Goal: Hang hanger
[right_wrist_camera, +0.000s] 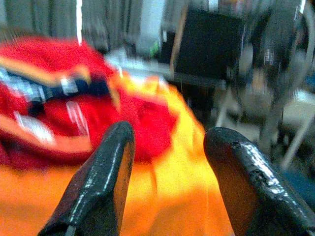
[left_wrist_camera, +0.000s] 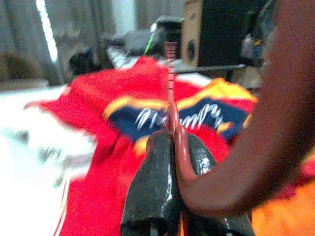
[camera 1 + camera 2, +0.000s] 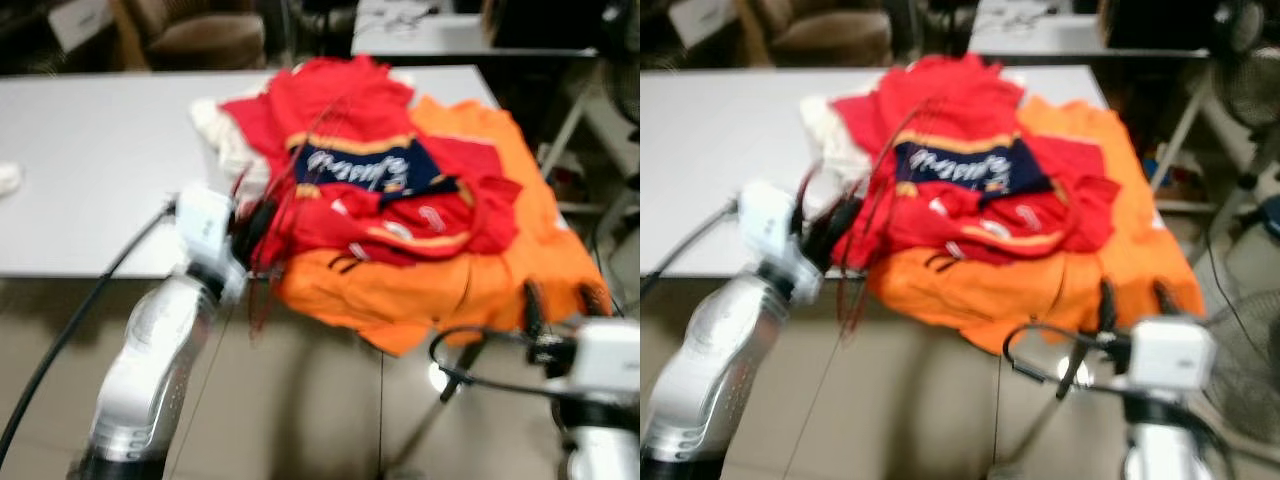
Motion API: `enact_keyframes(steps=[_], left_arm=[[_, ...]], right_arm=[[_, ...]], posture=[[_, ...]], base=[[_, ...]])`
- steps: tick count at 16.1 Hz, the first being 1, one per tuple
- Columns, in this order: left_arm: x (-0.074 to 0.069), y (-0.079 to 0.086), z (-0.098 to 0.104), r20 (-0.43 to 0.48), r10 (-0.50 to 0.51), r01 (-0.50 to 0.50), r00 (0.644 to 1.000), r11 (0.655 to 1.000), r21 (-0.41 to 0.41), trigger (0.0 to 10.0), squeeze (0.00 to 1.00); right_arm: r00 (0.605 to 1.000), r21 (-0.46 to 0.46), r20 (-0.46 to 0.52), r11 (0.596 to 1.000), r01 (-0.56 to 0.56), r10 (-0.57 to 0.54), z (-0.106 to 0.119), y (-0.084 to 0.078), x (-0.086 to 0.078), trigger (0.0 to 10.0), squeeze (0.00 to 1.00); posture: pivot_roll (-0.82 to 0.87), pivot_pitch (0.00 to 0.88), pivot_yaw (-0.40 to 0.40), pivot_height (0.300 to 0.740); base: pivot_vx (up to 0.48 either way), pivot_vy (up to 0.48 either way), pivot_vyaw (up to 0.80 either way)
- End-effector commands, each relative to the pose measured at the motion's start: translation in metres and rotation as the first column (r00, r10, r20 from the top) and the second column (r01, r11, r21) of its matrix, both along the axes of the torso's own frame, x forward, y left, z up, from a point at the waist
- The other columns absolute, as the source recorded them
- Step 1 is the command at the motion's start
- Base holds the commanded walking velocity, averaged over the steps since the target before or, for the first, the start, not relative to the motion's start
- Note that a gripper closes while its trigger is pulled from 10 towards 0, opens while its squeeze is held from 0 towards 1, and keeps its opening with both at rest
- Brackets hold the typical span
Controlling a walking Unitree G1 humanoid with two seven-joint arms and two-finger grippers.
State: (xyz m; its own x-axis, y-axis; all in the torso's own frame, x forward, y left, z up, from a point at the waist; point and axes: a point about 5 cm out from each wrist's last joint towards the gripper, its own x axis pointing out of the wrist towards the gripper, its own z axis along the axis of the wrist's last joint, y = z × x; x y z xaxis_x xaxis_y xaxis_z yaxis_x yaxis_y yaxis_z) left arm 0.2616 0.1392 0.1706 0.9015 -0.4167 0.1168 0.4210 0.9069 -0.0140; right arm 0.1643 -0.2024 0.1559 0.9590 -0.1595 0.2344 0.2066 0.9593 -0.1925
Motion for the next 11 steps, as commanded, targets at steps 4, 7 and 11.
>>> enact_keyframes(steps=[4,7,11], left_arm=[[0.015,-0.013,0.015,0.055,-0.004,0.002,0.999,1.000,0.026,10.0,0.00],[0.032,-0.011,0.012,0.057,0.040,-0.045,0.998,0.995,0.094,10.0,0.00],[0.046,-0.012,0.019,0.074,0.088,-0.095,0.993,0.991,0.095,10.0,0.00]], right_arm=[[0.997,0.036,-0.079,0.999,0.030,-0.027,-0.019,-0.005,0.017,10.0,0.00],[0.994,0.042,-0.103,0.999,0.025,-0.020,-0.023,0.000,0.028,10.0,0.00],[0.996,0.017,-0.087,1.000,-0.011,0.012,-0.019,0.004,0.034,10.0,0.00]], posture=[[-0.22,0.069,0.059,0.740],[-0.23,0.070,0.049,0.740],[-0.24,0.071,0.054,0.740]], base=[[0.172,-0.226,0.00],[0.355,-0.320,0.00],[0.274,-0.231,0.00]])
